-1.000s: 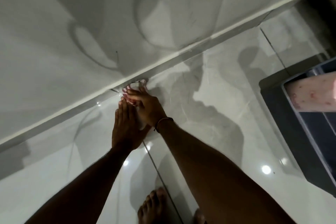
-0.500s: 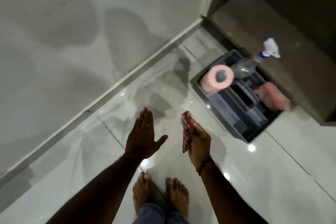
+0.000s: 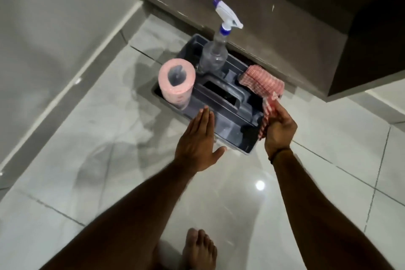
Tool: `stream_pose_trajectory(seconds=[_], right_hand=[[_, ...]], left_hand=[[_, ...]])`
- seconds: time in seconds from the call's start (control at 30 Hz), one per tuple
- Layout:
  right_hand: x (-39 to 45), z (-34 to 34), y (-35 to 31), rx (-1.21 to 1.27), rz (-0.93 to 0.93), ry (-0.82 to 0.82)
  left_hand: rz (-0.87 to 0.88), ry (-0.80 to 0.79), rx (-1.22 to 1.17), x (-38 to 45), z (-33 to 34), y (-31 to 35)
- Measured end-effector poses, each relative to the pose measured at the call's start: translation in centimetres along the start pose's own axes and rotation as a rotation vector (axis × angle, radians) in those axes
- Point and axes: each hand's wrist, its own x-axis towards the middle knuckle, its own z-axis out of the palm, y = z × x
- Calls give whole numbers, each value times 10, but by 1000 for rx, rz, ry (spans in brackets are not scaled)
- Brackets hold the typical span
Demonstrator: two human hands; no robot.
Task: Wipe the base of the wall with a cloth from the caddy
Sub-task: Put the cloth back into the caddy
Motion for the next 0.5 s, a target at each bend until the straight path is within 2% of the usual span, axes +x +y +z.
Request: stream_pose_trajectory(seconds=[0.13,0.2,0.33,0.43,0.5], right_hand=[[31,42,30,-515,-194,-170],[33,59,44,-672,-274,-195],[22,68,58,-668,-241,-73],[20,66,64,-773,-292,-91],[24,67,61,-786,-281,-117]], left_hand=[[45,23,161,27,31,-21],[54,-6,213,28,43,-31],[92,21,235,27,53,-36],[76,45,232,29,59,-35],[71,0,231,29,55,-33]])
